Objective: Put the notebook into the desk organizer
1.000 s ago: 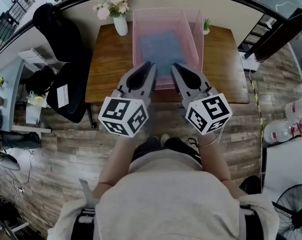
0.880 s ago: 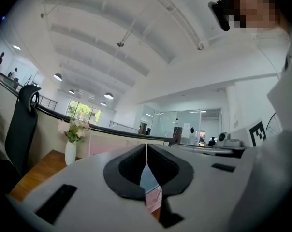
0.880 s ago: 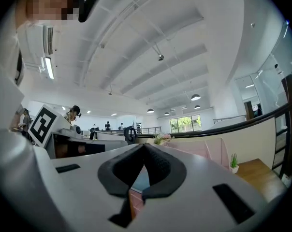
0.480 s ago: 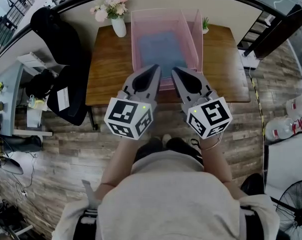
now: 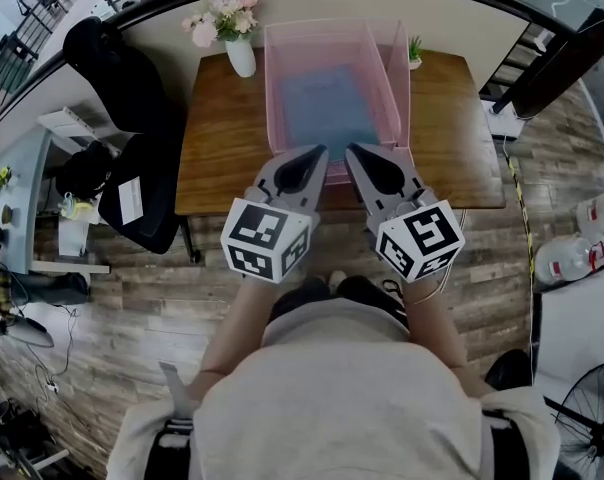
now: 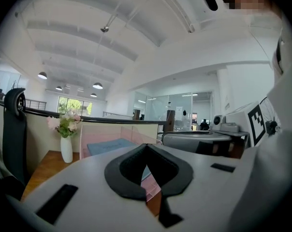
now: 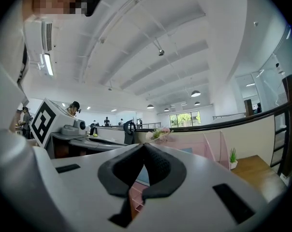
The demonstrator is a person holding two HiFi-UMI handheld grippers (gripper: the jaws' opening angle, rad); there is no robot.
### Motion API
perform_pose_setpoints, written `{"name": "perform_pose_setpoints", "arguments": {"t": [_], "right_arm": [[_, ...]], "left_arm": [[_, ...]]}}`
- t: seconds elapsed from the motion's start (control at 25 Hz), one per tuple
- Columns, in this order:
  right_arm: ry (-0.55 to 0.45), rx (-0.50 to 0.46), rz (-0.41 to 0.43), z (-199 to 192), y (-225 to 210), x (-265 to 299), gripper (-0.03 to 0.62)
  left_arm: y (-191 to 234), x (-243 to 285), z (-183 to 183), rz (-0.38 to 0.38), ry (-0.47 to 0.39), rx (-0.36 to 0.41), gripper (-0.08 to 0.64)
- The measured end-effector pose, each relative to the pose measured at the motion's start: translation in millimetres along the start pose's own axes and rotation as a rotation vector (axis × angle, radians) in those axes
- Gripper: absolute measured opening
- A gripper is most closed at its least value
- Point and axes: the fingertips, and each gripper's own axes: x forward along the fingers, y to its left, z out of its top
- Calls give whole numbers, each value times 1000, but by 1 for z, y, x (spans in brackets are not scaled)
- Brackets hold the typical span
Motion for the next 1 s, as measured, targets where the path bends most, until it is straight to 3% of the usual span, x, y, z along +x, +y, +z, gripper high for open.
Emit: {"name": "perform_pose_setpoints", "arguments": {"t": [0.2,0.64,1.0], "right_arm": [[21,12,10,-9,0,2,11],[58,28,26,-16,-5,13,11],[75,23,26,-21,-5,18,11]], "left_arm": [[4,4,-13,1,52,-25,11],[16,9,-17,25,71,-63,11],[17,12,-17,24,70,-35,11]]}}
